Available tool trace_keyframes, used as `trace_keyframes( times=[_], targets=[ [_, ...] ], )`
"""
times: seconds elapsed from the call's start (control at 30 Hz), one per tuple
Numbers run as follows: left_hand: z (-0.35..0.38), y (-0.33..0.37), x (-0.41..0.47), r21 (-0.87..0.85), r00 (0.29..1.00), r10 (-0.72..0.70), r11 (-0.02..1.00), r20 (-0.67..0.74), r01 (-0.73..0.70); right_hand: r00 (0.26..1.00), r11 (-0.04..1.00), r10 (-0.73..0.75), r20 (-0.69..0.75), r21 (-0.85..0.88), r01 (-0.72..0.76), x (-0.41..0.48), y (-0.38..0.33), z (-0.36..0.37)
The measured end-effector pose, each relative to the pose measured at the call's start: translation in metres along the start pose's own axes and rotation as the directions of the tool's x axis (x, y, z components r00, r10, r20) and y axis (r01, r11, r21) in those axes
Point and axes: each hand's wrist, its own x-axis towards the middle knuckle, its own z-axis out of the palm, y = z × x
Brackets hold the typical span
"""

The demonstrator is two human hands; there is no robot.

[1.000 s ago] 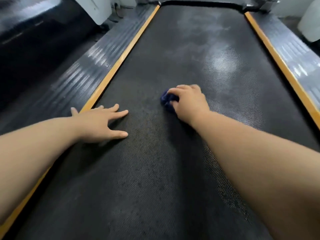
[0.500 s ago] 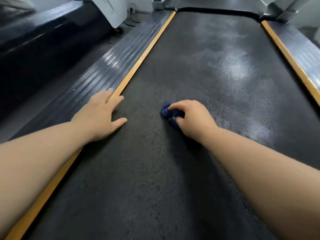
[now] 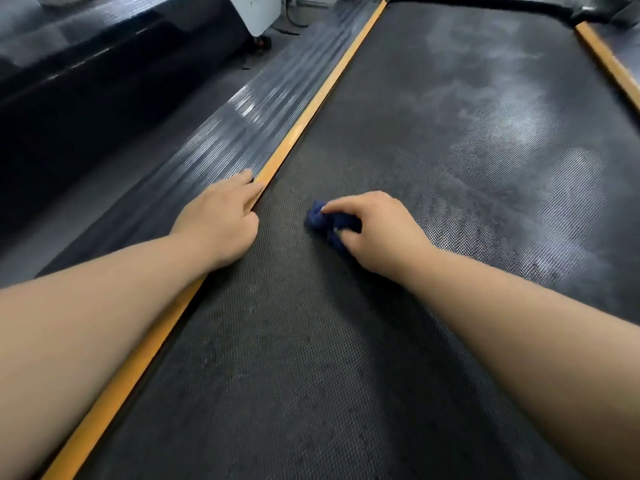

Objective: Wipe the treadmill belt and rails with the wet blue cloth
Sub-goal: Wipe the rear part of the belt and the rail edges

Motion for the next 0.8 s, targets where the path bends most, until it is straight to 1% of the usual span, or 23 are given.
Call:
trace_keyframes(
  times=[0.07, 0.13, 0.2, 0.23, 0.3, 0.33, 0.37, 0.4, 0.47, 0.53, 0.63, 0.7, 0.73, 0.8],
  targets=[
    [0.001, -0.002, -0.001, -0.047, 0.998, -0.027, 0.999, -0.058, 0.024, 0.995, 0.996, 0.091, -0.042, 0.011, -0.091, 0.029, 0.005, 0.004],
    [0.001, -0.005, -0.002, -0.076, 0.99, -0.06, 0.996, -0.13, 0.05, 0.984, 0.984, 0.178, -0.022, -0.008, -0.178, 0.044, 0.0, 0.009],
    [0.0, -0.007, -0.001, -0.104, 0.987, -0.1, 0.991, -0.123, 0.087, 0.975, 0.975, 0.222, 0.007, 0.0, -0.222, 0.037, -0.009, 0.01],
    [-0.001, -0.009, 0.001, -0.117, 0.988, -0.109, 0.989, -0.111, 0.096, 0.982, 0.982, 0.187, 0.019, 0.01, -0.187, 0.025, -0.016, 0.007],
    [-0.003, -0.013, 0.003, -0.12, 0.99, -0.107, 0.988, -0.096, 0.095, 0.994, 0.999, 0.051, 0.093, 0.004, -0.052, -0.004, -0.033, 0.008],
    [-0.003, -0.014, 0.003, -0.102, 0.991, -0.088, 0.992, -0.1, 0.078, 0.992, 1.0, -0.006, 0.126, -0.002, 0.006, -0.015, -0.04, 0.011],
    [-0.003, -0.014, 0.002, -0.07, 0.992, -0.064, 0.996, -0.108, 0.056, 0.991, 0.999, -0.032, 0.133, -0.008, 0.034, -0.017, -0.043, 0.014],
    [-0.002, -0.013, 0.002, -0.034, 0.993, -0.042, 0.999, -0.114, 0.038, 0.992, 0.999, -0.037, 0.121, -0.017, 0.04, -0.012, -0.043, 0.016],
    [-0.001, -0.01, -0.001, 0.006, 0.992, -0.023, 1.0, -0.124, 0.024, 0.997, 1.0, 0.001, 0.083, -0.004, -0.001, 0.011, -0.038, 0.018],
    [-0.001, -0.009, -0.002, -0.004, 0.992, -0.024, 1.0, -0.125, 0.024, 0.997, 0.997, 0.075, 0.03, 0.007, -0.075, 0.041, -0.033, 0.023],
    [-0.002, -0.008, -0.003, -0.013, 0.991, -0.033, 0.999, -0.13, 0.031, 0.982, 0.981, 0.185, -0.028, -0.046, -0.186, 0.072, -0.033, 0.032],
    [-0.001, -0.008, -0.003, -0.015, 0.99, -0.042, 0.999, -0.136, 0.041, 0.976, 0.975, 0.218, -0.026, -0.032, -0.218, 0.072, -0.039, 0.034],
    [0.0, -0.008, -0.002, -0.026, 0.99, -0.048, 0.999, -0.135, 0.045, 0.978, 0.978, 0.21, -0.014, 0.004, -0.21, 0.064, -0.043, 0.033],
    [-0.001, -0.009, 0.0, -0.06, 0.989, -0.056, 0.997, -0.137, 0.048, 0.994, 0.992, 0.108, 0.026, 0.063, -0.11, 0.042, -0.053, 0.033]
  ],
)
